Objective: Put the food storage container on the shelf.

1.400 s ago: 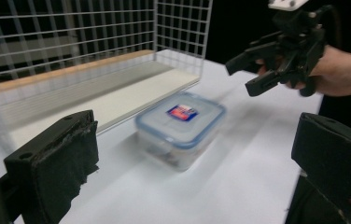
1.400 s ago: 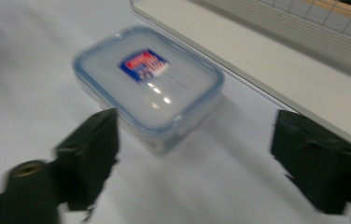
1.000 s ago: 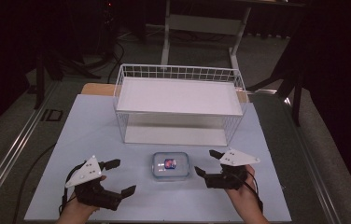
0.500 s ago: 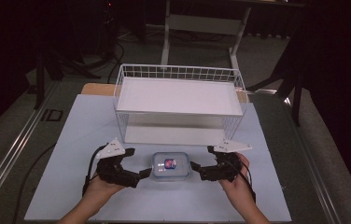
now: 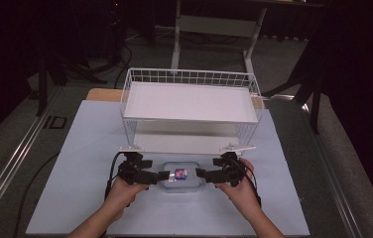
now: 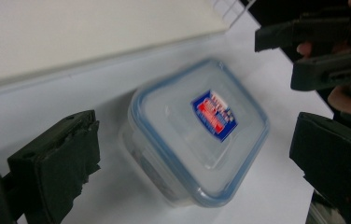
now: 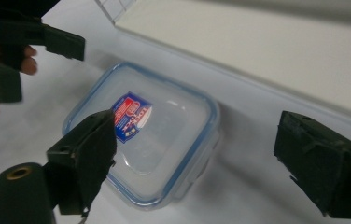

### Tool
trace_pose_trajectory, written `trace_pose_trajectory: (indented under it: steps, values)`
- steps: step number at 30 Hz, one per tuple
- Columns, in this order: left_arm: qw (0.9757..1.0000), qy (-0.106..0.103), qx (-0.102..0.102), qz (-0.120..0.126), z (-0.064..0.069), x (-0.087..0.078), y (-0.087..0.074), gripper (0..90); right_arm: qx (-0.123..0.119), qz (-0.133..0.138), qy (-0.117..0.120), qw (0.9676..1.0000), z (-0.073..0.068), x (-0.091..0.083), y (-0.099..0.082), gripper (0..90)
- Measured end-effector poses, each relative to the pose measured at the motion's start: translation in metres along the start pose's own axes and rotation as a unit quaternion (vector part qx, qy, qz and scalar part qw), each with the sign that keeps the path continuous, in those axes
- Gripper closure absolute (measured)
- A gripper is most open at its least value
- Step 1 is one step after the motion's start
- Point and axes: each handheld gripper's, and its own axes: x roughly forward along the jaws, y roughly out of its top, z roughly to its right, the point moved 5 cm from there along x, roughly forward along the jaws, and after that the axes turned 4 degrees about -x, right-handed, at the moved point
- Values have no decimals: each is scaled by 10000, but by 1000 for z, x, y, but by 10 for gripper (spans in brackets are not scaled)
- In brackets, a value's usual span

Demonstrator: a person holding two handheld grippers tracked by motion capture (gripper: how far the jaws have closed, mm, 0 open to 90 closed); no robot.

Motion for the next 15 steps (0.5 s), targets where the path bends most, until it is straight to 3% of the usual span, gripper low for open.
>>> trace_pose_trajectory:
  steps: [4, 7, 11, 15]
  values:
    - [9995, -5, -274, -170, -3, 11, -5, 25, 407, -262, 128, 9987, 5, 11, -3, 142]
    - [9967, -298, -700, -285, -6, 17, -8, 28, 952, -415, 351, 9940, 11, 19, -7, 157]
    - [9948, -316, -890, -380, -15, 24, -11, 45, 1389, -642, 522, 9868, 14, 26, -15, 183]
    - [9929, -315, -993, -571, -18, 33, -17, 87, 1556, -641, 540, 9843, 14, 28, -18, 266]
